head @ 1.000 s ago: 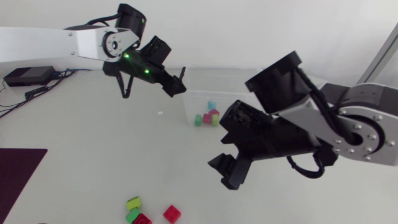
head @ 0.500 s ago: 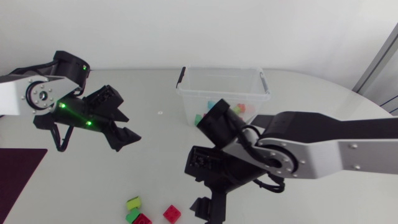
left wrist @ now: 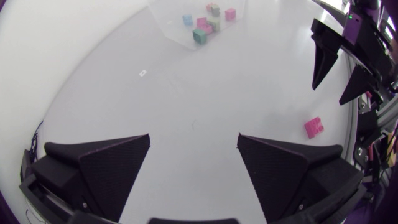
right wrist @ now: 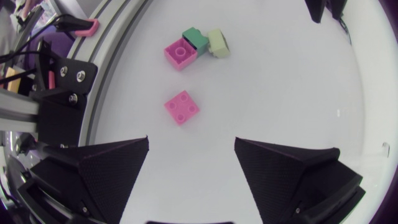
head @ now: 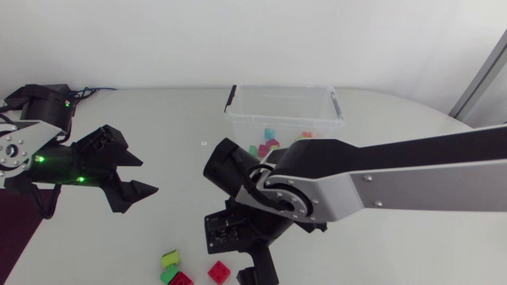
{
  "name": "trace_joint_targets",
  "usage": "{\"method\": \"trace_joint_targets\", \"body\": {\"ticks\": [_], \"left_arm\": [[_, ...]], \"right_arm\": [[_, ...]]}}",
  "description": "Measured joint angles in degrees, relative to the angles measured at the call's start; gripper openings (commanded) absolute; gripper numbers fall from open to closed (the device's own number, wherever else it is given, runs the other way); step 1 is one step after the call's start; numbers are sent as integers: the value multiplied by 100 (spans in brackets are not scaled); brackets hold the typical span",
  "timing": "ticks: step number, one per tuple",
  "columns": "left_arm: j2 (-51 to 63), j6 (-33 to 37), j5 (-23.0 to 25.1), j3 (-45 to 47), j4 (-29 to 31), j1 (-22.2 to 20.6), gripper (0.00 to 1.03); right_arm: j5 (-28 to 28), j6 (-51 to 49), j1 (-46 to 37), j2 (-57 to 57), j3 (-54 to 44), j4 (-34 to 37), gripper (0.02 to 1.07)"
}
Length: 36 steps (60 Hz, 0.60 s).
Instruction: Pick up the duplo bricks and place them in the container
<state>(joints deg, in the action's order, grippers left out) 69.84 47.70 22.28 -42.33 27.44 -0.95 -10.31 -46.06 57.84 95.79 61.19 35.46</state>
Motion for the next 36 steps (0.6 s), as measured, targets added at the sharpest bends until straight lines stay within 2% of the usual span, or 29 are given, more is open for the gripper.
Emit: {"method": "trace_joint_targets", "body": {"ticks": [5, 9, 15, 21, 36], "left_arm": [[-76, 39, 0, 175, 17, 37, 98], [-151, 66, 0, 330, 17, 76, 98], [-286, 142, 0, 514, 83, 149, 98], [-345, 236, 2, 581, 149, 260, 98], [-391, 404, 83, 599, 216, 516, 98]], "right_arm": [[9, -354, 101, 107, 81, 42, 102], [7, -616, 173, 205, 144, 122, 97], [-111, -984, 212, 428, 358, 579, 93], [-192, -1237, 212, 820, 754, 1104, 93], [-179, -1467, 212, 1561, 1600, 1384, 93]]}}
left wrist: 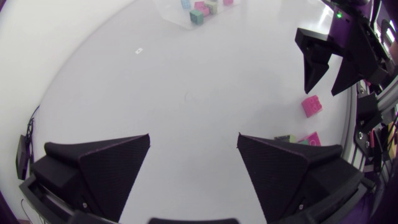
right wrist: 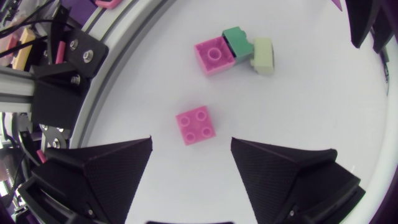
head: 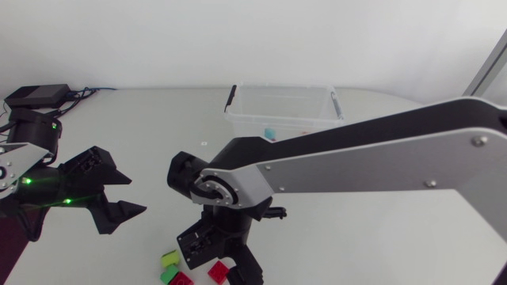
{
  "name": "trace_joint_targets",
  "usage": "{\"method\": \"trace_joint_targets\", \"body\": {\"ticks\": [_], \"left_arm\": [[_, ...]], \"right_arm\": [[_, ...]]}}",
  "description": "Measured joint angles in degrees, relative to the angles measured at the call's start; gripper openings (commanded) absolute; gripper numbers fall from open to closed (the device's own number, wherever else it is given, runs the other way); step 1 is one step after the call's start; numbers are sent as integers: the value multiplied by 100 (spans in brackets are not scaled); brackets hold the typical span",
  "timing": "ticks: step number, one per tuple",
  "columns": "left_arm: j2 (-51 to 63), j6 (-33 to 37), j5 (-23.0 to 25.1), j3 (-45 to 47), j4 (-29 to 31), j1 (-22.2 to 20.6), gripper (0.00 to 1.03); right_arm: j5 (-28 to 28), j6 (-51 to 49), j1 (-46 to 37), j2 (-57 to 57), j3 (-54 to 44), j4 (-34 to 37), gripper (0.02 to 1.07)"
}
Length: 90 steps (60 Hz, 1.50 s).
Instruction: Pick up the duplo bricks and place them in the container
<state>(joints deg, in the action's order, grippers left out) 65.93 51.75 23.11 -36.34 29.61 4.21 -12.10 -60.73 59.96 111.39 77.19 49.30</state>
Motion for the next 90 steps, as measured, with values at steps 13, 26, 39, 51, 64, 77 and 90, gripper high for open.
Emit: {"method": "trace_joint_targets", "body": {"ticks": [13, 26, 39, 51, 64, 77, 90], "left_arm": [[0, 107, 118, 4, 11, 188, 98], [0, 232, 179, 4, 11, 223, 98], [37, 297, 216, 4, 13, 319, 98], [76, 361, 240, 4, 26, 319, 98], [76, 551, 326, 295, 376, 197, 98], [-151, 658, 367, 688, 761, -201, 98], [-466, 367, 389, 1073, 621, -859, 98]], "right_arm": [[297, 4, 107, 162, 98, -199, 93], [468, 26, 162, 350, 98, -350, 86], [544, 101, 299, 380, 98, -354, 61], [599, 138, 431, 476, 98, -367, 23], [616, 343, 463, 474, 98, -367, 8], [614, 699, 162, -83, 55, -503, 8], [595, 1058, -321, -1207, -302, -772, 8]]}}
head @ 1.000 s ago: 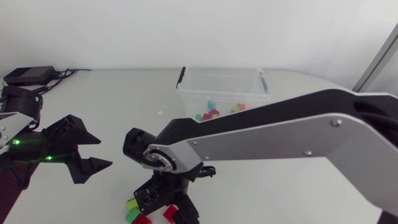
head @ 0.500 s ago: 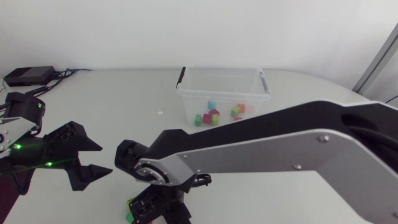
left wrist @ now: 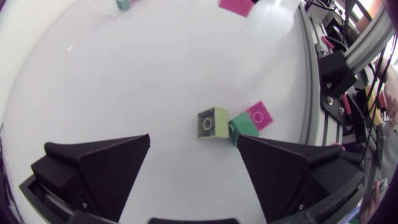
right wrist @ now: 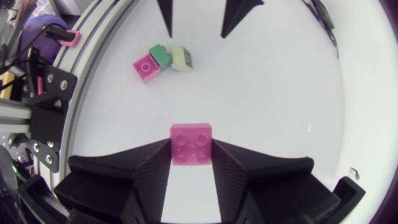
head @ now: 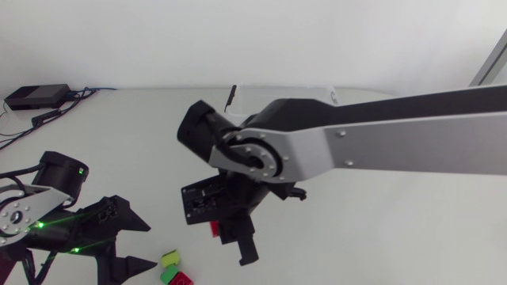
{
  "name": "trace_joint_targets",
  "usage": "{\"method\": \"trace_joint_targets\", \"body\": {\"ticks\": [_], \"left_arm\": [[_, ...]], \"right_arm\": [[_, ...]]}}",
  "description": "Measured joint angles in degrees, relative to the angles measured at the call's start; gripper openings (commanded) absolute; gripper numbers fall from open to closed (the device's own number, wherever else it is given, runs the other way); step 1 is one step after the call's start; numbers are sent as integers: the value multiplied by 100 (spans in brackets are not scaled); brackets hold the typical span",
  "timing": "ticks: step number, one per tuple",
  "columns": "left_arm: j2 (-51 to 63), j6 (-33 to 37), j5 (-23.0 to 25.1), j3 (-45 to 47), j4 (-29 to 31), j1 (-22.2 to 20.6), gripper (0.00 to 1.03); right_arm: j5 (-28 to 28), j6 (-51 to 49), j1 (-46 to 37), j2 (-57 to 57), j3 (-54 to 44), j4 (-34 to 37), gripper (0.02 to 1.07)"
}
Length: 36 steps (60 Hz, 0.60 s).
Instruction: Pick up the duplo bricks and place them in the container
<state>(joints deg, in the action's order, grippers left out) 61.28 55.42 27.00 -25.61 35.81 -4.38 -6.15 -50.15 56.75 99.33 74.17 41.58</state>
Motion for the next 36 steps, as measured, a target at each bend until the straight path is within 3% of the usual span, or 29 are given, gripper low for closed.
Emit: {"method": "trace_joint_targets", "body": {"ticks": [22, 36], "left_arm": [[11, -645, -205, 422, -1211, -658, 98], [254, -765, -704, 529, -1567, -885, 98]], "right_arm": [[-107, 352, -450, -1207, -616, -35, 8], [-111, 369, -1084, -1827, -577, -4, 8]]}}
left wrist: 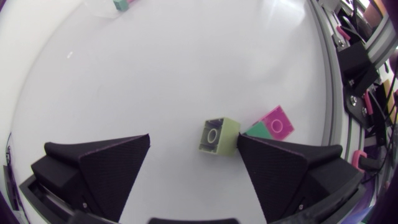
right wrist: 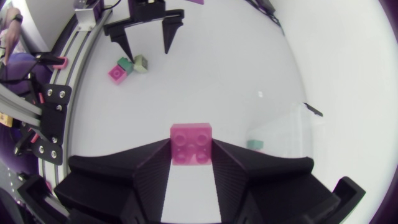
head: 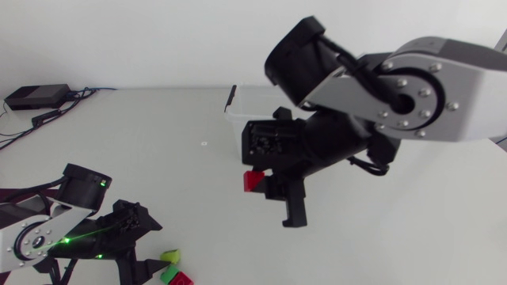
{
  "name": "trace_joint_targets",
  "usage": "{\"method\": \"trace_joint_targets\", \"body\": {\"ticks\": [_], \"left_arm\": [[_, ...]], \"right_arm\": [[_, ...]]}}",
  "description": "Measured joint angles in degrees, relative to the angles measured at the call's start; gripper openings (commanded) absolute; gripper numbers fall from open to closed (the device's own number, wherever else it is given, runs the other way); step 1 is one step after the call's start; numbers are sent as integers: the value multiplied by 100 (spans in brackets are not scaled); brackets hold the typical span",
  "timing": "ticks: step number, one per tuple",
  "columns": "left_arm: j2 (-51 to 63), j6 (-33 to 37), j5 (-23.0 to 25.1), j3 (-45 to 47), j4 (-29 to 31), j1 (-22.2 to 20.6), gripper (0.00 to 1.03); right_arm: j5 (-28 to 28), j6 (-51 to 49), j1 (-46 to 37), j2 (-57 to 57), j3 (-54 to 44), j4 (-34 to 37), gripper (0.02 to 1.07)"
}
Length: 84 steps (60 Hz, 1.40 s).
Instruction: Pick up the duplo bricks and place them in the container
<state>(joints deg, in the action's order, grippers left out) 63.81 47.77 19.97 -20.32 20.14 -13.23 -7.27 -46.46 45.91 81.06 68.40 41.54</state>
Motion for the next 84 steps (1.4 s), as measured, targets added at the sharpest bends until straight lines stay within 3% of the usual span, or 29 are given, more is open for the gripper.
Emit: {"method": "trace_joint_targets", "body": {"ticks": [12, 37, 59, 62, 69, 74, 84], "left_arm": [[52, -90, -358, 13, -400, -28, 98], [66, -127, -361, 46, -422, -63, 98], [284, -33, -247, 101, -511, -122, 98], [369, 4, -247, 98, -568, -192, 98], [527, 28, -245, 101, -645, -330, 95], [608, 46, -216, 101, -691, -413, 86], [839, 90, -116, 98, -782, -485, 46]], "right_arm": [[-291, 4, -1014, -76, 592, -96, 8], [-557, 640, -2328, 1106, 1510, -1388, 9], [-625, 1073, -3123, 2269, 2131, -1801, 10], [-627, 1093, -3165, 2369, 2151, -1847, 21], [-629, 1198, -3189, 2516, 2151, -1910, 104], [-638, 1272, -3189, 2514, 2151, -1917, 103], [-669, 1460, -3217, 2249, 2074, -1950, 103]]}}
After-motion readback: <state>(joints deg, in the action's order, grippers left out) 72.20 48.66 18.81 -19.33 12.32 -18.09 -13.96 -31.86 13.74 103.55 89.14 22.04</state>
